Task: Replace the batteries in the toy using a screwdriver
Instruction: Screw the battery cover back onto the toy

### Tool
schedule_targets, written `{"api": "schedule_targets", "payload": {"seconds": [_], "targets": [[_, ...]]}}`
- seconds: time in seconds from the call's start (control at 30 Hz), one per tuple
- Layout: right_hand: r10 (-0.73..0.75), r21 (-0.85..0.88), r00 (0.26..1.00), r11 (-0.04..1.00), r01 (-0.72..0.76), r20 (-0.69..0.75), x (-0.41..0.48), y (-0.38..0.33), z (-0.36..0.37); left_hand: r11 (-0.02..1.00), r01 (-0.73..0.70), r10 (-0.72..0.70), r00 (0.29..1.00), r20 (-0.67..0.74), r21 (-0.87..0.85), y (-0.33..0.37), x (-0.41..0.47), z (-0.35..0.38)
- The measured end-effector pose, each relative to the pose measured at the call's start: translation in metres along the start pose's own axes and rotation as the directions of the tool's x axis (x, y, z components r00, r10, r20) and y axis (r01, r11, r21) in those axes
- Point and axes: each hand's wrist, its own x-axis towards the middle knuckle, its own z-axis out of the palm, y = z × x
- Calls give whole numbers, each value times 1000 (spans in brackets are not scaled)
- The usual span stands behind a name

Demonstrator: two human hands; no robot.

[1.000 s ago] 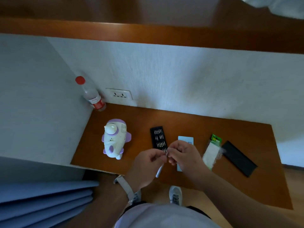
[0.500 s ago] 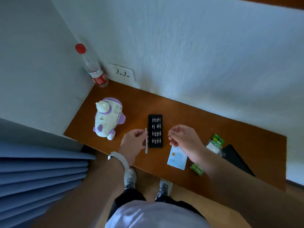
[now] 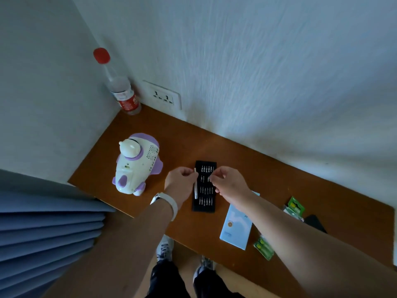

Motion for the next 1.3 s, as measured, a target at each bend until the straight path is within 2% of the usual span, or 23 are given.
{"api": "schedule_targets", "payload": {"seconds": [0.23,0.6,0.77,0.97,1.3], "targets": [[-96,-116,995,988,98,25,16,10,14,987,-103,100,994,33,124,-3,9,2],[-107,-188,994,977,100,-24,20,14,22,911,-310,290,950,114,273,-10,11,2],[-89,-156,996,984,85,-18,18,14,22,901,-342,321,939,120,267,-15,11,0],[-75,-199,996,978,66,-38,16,13,25,884,-385,345,920,183,266,-19,14,-4],[8,-155,989,987,-31,-146,15,12,31,864,-415,327,893,308,286,-18,22,-9]]}}
